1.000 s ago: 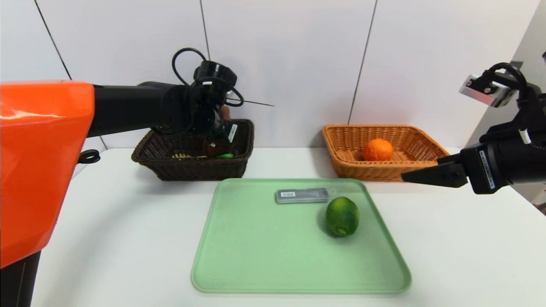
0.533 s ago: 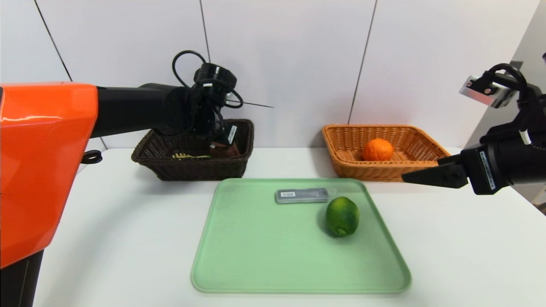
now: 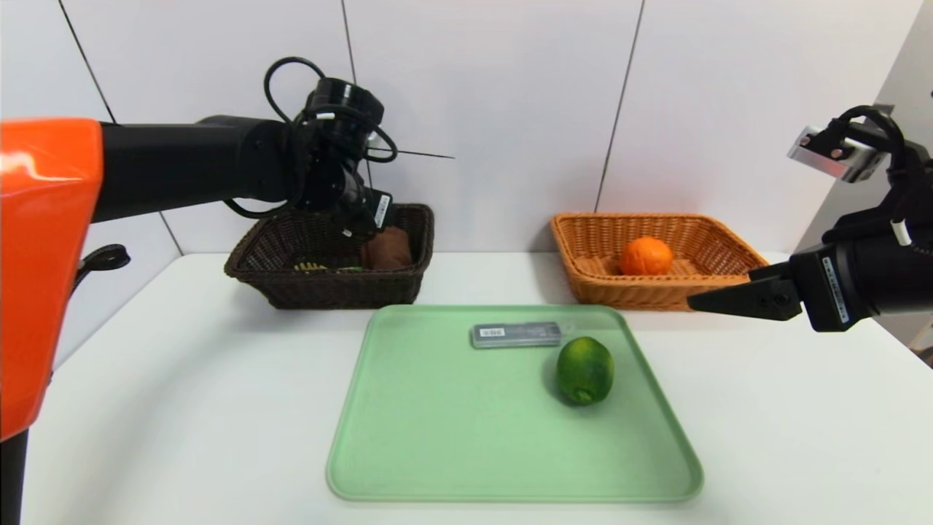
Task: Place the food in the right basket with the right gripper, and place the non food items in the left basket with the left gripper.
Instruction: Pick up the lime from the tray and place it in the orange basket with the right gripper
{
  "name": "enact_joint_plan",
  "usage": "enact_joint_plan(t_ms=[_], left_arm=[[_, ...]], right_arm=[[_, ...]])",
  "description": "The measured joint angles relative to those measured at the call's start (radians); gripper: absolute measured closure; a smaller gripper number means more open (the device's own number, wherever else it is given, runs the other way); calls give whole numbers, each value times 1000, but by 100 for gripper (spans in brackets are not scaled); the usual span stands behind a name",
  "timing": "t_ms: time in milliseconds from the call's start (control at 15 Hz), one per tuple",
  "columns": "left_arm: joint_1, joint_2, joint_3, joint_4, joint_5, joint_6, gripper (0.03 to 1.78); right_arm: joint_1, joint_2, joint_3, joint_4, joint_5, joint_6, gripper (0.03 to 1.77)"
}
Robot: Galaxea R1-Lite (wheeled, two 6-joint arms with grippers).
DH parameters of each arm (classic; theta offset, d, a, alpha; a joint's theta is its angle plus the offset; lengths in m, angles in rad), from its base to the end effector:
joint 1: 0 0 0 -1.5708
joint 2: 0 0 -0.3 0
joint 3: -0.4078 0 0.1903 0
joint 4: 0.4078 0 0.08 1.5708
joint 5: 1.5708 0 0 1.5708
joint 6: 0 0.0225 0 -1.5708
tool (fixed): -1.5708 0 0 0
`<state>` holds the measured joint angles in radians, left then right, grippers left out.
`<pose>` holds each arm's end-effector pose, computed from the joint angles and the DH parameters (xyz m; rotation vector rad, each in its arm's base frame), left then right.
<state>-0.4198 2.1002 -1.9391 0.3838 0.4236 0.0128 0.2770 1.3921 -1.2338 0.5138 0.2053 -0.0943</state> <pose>0.3891 -0.1636 0.2533 0.2356 0.4973 0.0005 0.2016 0.0621 0.2787 -0.1133 0.6558 0.4956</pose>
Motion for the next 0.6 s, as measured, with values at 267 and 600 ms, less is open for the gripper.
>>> enact_joint_plan(t_ms=[267,600], left_arm=[[-4,-103,3,119,-1,-91,20],[-74,-214,10,290,-33,-221,16]], right_arm=[[0,-3,-1,-1,0,0,9],[0,-15,-3,-1,0,0,9]])
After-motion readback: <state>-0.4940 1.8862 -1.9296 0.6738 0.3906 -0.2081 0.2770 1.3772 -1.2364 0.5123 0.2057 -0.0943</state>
